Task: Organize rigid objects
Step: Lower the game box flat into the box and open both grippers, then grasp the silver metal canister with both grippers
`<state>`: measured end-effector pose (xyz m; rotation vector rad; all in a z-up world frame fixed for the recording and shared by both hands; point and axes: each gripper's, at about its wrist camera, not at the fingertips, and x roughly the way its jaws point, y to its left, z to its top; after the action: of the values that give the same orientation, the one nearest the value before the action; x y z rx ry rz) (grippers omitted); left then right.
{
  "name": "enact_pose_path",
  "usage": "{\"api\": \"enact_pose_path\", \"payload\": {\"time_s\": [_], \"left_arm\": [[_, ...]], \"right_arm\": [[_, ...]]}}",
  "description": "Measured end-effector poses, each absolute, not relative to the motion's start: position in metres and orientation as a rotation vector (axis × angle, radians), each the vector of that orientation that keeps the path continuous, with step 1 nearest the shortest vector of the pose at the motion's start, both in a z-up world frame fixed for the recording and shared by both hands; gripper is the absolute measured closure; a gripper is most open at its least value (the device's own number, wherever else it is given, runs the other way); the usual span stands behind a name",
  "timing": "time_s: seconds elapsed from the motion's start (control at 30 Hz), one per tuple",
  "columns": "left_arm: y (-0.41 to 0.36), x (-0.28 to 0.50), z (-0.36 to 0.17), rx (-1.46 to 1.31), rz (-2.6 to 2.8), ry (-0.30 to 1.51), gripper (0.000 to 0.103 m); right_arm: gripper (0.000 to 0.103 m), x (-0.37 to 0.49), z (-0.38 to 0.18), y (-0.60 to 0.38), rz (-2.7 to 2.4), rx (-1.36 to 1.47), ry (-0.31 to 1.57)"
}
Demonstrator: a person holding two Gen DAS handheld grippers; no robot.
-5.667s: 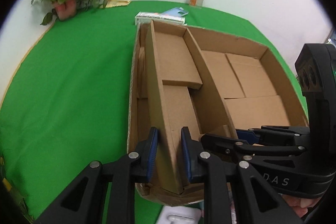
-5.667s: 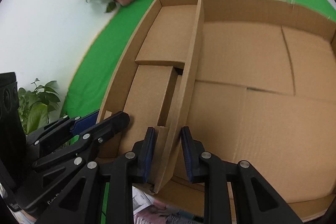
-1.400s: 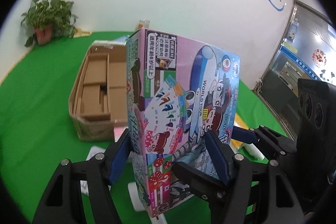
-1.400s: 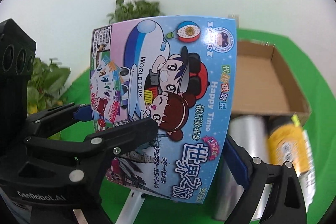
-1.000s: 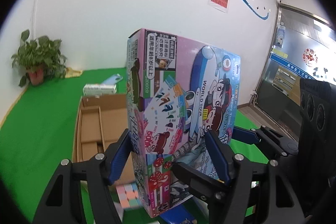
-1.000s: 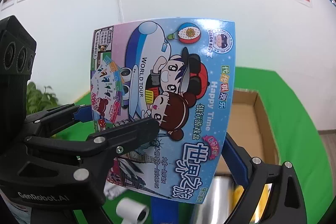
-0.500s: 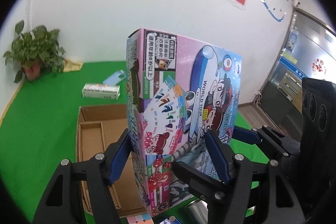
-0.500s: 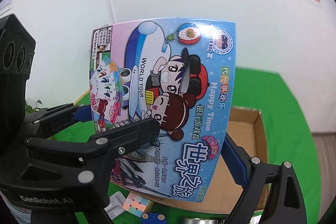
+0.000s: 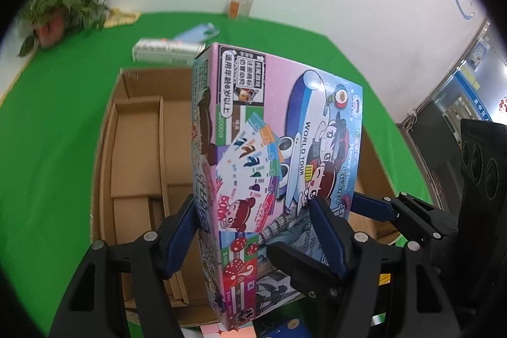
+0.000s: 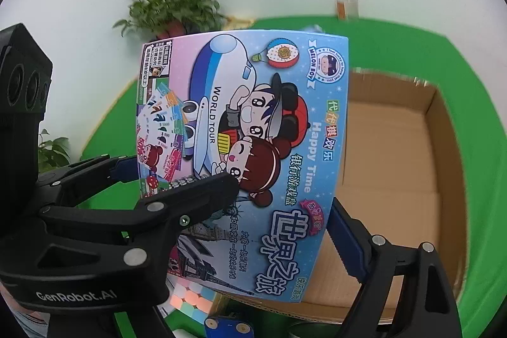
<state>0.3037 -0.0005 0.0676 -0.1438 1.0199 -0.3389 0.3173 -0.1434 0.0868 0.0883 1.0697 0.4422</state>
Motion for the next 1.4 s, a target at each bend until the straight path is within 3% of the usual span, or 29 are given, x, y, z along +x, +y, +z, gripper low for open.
{"api": "enact_pose_path", "payload": {"time_s": [0.23,0.6,0.63,0.7,1.03,1.07,1.13,1.17,1.2,1.3,1.4], "left_arm": [[0.001,0.311,0.019,-0.137,-0.304,1.131,0.033],[0.001,0.317,0.004,-0.082,-0.237,1.189,0.033],[0.001,0.316,0.009,-0.057,-0.216,1.172,0.036],[0.000,0.315,0.024,-0.038,-0.218,1.112,0.036],[0.028,0.258,0.084,-0.052,-0.156,0.845,0.035],[0.031,0.253,0.088,-0.049,-0.144,0.817,0.035],[0.043,0.228,0.095,-0.032,-0.079,0.722,0.033],[0.048,0.209,0.098,-0.014,-0.025,0.663,0.028],[0.051,0.198,0.099,-0.005,0.004,0.625,0.023],[0.054,0.160,0.101,0.039,0.084,0.516,0.019],[0.059,0.141,0.111,0.077,0.088,0.500,0.019]], "right_arm": [[0.019,0.306,0.001,-0.144,0.461,0.129,1.220],[0.024,0.294,-0.032,-0.168,0.498,0.197,1.291],[0.024,0.297,-0.033,-0.167,0.499,0.206,1.292],[0.043,0.293,-0.038,-0.164,0.463,0.172,1.320],[0.041,0.276,-0.039,-0.159,0.417,0.128,1.304],[0.038,0.269,-0.029,-0.165,0.400,0.130,1.255],[0.018,0.243,0.004,-0.181,0.314,0.107,1.087],[0.007,0.220,0.025,-0.190,0.258,0.067,0.968],[0.002,0.204,0.038,-0.194,0.223,0.029,0.893],[0.000,0.155,0.065,-0.197,0.178,-0.100,0.739],[0.000,0.129,0.075,-0.200,0.189,-0.138,0.721]]}}
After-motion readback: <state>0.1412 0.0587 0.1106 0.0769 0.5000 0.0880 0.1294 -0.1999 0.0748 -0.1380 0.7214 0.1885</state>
